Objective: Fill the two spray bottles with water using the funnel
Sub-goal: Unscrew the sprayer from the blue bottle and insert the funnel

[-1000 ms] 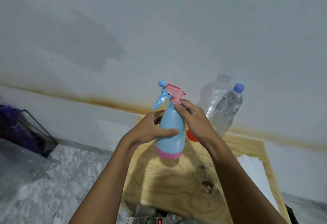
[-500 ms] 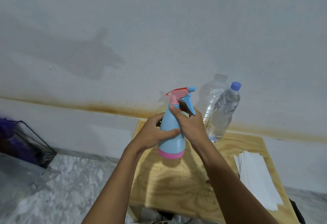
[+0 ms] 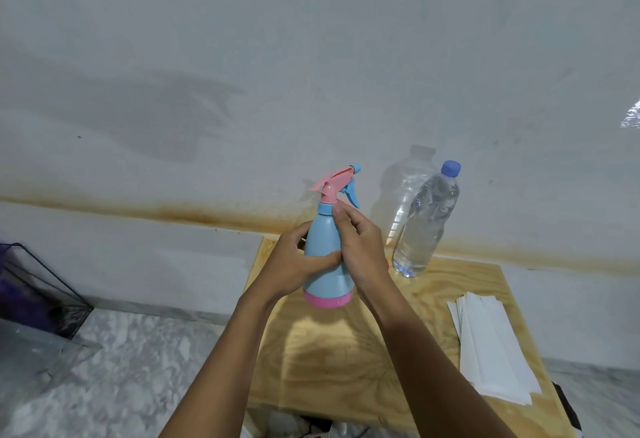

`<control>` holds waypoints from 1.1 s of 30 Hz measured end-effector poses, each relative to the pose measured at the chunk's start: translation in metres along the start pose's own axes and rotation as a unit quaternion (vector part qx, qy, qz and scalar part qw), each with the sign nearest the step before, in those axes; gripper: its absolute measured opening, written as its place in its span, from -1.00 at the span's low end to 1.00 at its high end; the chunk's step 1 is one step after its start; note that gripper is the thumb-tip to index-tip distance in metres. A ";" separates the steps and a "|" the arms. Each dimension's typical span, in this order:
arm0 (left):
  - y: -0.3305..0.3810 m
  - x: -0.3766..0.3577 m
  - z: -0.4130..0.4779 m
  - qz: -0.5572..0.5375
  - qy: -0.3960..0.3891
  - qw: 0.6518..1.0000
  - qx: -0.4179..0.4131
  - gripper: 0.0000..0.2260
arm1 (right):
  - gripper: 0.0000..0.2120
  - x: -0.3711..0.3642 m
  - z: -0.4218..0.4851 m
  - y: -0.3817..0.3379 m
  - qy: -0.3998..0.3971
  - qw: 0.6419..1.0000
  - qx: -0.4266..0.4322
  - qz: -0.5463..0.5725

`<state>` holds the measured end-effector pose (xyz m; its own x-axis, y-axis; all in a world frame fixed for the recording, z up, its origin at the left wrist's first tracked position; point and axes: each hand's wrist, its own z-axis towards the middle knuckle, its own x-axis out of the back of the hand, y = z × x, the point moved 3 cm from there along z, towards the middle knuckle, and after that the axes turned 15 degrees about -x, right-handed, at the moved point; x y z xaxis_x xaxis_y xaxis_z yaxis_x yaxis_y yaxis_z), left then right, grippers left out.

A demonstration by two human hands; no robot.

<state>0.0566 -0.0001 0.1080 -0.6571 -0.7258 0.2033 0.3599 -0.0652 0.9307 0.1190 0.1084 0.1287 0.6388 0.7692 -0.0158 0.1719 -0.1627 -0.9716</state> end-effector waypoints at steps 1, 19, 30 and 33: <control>0.000 0.000 0.000 0.002 0.006 1.000 -0.002 -0.64 | -0.64 -0.001 0.000 -0.001 0.006 1.000 0.011 -0.019; -0.063 -0.011 -0.026 -0.006 0.027 0.998 0.057 -0.43 | -0.85 0.036 -0.005 -0.027 0.040 0.993 0.101 0.050; -0.118 -0.062 -0.043 0.121 0.051 0.987 0.088 -0.34 | -0.76 0.138 -0.006 0.033 0.138 0.987 -0.012 -0.078; -0.131 -0.073 -0.044 0.151 0.058 0.982 0.096 -0.33 | -0.85 0.142 -0.001 0.072 0.107 0.980 -0.076 -0.147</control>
<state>0.0865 0.0317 -0.0425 -0.4561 -0.7657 0.4535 0.3886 0.2871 0.8755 0.2230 0.2057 0.0566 0.6843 0.6528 0.3249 0.4719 -0.0568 -0.8798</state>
